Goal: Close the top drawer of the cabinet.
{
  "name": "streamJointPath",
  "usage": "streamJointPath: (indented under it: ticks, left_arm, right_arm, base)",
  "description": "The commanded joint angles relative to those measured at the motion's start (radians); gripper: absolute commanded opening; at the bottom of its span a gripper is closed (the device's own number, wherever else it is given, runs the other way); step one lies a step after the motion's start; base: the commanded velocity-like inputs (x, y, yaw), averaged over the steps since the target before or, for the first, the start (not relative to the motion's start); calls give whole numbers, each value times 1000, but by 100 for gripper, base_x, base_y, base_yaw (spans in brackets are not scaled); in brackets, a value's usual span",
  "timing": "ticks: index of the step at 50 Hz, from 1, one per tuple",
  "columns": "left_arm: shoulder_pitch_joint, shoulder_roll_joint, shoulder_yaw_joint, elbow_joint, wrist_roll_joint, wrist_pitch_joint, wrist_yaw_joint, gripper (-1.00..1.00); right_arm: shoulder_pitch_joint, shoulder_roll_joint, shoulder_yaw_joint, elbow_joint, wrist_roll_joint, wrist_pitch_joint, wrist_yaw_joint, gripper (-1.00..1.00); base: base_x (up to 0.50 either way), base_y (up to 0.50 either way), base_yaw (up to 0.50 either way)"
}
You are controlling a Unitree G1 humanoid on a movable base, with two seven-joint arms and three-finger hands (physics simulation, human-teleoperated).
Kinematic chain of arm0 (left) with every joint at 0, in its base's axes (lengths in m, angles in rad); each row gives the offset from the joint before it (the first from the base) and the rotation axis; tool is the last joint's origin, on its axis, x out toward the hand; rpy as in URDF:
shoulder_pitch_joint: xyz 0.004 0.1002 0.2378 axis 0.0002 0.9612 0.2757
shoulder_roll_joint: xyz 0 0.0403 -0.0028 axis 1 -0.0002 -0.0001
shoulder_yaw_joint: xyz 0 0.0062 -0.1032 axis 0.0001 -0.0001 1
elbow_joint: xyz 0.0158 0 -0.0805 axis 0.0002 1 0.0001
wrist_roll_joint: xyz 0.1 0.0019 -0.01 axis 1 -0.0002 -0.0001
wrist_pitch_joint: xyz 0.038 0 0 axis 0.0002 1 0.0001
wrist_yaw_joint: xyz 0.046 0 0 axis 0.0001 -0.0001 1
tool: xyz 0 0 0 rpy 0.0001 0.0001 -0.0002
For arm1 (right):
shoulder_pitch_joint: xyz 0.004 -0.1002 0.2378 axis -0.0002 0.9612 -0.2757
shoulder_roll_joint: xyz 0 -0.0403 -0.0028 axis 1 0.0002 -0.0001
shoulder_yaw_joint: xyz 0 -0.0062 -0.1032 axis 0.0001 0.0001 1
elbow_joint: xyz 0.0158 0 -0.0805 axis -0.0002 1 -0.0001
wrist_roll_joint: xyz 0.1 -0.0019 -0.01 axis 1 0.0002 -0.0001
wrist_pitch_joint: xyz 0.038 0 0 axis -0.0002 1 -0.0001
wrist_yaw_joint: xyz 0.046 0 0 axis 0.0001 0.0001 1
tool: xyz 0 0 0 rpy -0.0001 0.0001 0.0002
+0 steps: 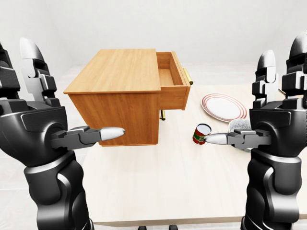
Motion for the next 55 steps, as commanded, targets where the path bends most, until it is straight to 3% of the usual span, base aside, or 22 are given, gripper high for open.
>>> streamJointPath:
  ticks: [1, 21, 24, 46, 55]
  left_arm:
    - [-2, -3, -3, 0, 10, 0, -8, 100]
    - [-10, -5, -2, -21, -7, 0, -27, 100]
    - [6, 9, -32, 4, 36, 0, -19, 100]
    - [27, -16, -47, 5, 104, 0, -50, 100]
    - [31, -24, -54, 8, 122, 0, -54, 100]
  right_arm:
    - [12, 8, 10, 20, -11, 0, -2, 100]
    - [7, -6, 16, 29, -27, 0, 7, 100]
    - [26, -2, 23, 54, -42, 0, 12, 100]
    - [57, 12, 34, 30, -106, 0, 68, 100]
    - [-18, 22, 39, 203, -86, 0, 62, 100]
  base:
    - [0, 0, 0]
    - [0, 0, 0]
    - [0, 0, 0]
    - [0, 0, 0]
    - [0, 0, 0]
